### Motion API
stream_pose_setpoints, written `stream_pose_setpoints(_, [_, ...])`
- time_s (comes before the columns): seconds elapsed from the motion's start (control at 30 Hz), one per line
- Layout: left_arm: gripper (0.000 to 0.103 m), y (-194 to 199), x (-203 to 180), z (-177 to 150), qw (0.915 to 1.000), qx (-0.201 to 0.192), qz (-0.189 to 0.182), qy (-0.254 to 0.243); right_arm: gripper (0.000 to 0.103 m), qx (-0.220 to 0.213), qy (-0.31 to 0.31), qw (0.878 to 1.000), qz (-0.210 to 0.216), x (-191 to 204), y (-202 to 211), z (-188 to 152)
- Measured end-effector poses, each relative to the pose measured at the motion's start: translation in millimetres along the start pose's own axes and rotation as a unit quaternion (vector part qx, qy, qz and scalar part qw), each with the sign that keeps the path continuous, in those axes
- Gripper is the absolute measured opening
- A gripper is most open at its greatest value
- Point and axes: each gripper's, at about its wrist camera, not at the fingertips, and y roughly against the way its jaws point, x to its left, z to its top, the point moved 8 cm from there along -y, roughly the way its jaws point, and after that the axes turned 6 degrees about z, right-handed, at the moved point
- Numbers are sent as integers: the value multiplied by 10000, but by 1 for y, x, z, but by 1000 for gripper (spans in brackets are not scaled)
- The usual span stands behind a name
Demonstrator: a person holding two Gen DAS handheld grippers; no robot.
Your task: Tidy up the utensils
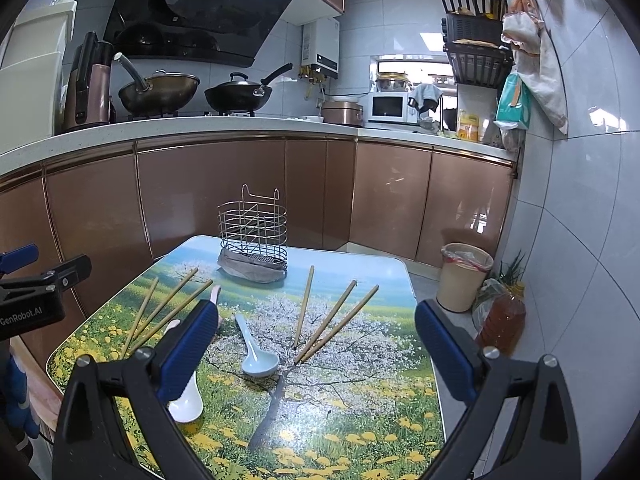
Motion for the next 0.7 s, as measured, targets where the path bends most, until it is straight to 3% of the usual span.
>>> stream_pose_setpoints(0.7, [103,3,1,-8,9999,17,-133,-26,100,-74,76,9999,-3,13,5,2])
